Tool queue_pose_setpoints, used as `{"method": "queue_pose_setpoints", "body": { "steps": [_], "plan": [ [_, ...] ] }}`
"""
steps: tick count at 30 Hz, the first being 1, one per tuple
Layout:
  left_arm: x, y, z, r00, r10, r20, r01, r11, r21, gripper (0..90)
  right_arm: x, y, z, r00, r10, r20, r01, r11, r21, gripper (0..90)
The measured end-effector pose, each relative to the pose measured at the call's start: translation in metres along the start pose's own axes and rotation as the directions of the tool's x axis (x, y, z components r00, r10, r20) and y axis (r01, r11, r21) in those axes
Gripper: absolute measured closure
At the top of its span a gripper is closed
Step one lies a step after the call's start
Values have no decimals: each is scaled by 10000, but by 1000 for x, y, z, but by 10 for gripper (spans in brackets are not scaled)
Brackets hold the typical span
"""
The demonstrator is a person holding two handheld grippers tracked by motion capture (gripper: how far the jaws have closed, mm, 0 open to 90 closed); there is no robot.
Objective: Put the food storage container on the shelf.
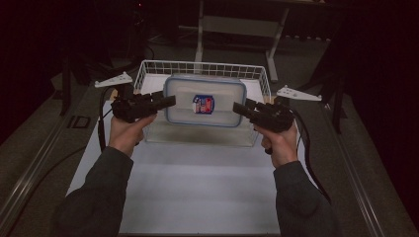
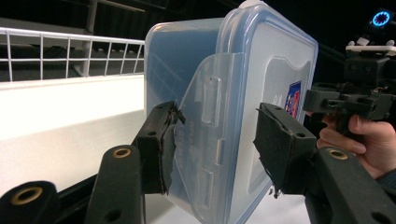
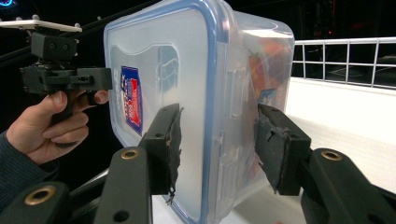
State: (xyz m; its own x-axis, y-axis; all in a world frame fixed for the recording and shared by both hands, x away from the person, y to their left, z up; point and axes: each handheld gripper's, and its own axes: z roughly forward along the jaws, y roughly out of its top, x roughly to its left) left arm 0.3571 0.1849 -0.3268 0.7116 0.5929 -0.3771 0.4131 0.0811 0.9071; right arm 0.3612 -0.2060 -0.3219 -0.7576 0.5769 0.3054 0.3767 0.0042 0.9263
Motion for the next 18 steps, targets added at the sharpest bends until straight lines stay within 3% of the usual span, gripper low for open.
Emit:
{"method": "queue_pose_setpoints", "body": {
  "steps": [14, 18],
  "plan": [
    [23, 9, 14, 9990, -458, 15, 458, 9981, -410, 488, -16, 11, 17, 9996, 200, 202, -202, 9998, 69, 516],
    [28, 7, 18, 9984, -538, -152, 534, 9982, -259, 487, -21, 13, 22, 9994, 242, 261, -248, 9994, 237, 515]
  ]
}}
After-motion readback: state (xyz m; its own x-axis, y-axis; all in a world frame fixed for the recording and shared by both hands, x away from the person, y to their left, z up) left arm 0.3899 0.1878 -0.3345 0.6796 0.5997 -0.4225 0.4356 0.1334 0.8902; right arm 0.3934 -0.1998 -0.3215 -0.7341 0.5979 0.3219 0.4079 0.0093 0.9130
